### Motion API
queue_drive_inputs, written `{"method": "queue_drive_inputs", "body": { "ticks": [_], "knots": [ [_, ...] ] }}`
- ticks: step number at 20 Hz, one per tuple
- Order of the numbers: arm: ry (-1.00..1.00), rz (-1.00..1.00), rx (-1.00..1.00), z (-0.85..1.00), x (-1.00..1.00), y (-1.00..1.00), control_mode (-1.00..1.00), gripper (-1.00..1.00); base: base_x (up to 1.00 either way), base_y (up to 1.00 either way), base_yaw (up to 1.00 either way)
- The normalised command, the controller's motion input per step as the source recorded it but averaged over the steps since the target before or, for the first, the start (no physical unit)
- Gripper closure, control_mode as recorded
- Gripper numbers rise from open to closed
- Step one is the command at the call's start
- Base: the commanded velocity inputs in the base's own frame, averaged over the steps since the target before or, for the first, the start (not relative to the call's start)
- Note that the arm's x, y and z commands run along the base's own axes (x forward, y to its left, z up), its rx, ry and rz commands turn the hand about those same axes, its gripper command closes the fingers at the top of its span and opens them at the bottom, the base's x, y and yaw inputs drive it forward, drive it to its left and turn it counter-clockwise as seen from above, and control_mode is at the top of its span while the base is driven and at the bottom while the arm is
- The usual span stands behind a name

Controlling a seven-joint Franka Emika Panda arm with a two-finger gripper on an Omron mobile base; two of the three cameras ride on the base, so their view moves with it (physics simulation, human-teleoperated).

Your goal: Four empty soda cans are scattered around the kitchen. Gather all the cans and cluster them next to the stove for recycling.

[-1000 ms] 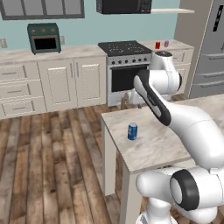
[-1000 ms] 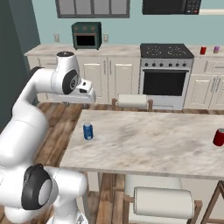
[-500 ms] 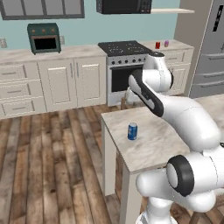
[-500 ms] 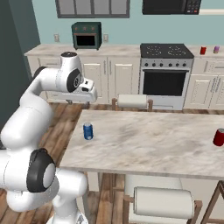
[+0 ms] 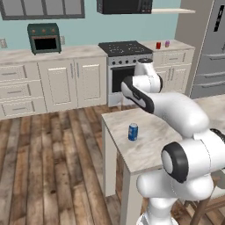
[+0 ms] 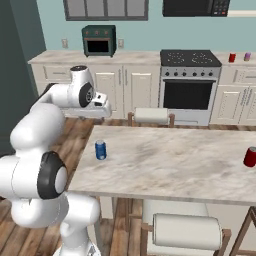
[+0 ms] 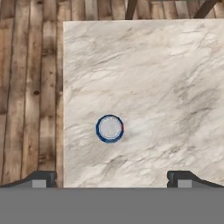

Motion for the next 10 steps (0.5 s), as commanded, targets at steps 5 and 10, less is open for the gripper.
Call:
{"method": "queue_drive_inputs", "body": {
  "ticks": [5,10],
  "knots": [
    [0.09,0.00,-0.02,-0.27,0.36,0.00,-1.00,-1.00,0.00,0.00,0.00],
    [0.09,0.00,0.00,-0.25,0.20,0.01,-1.00,-1.00,0.00,0.00,0.00]
  ]
}}
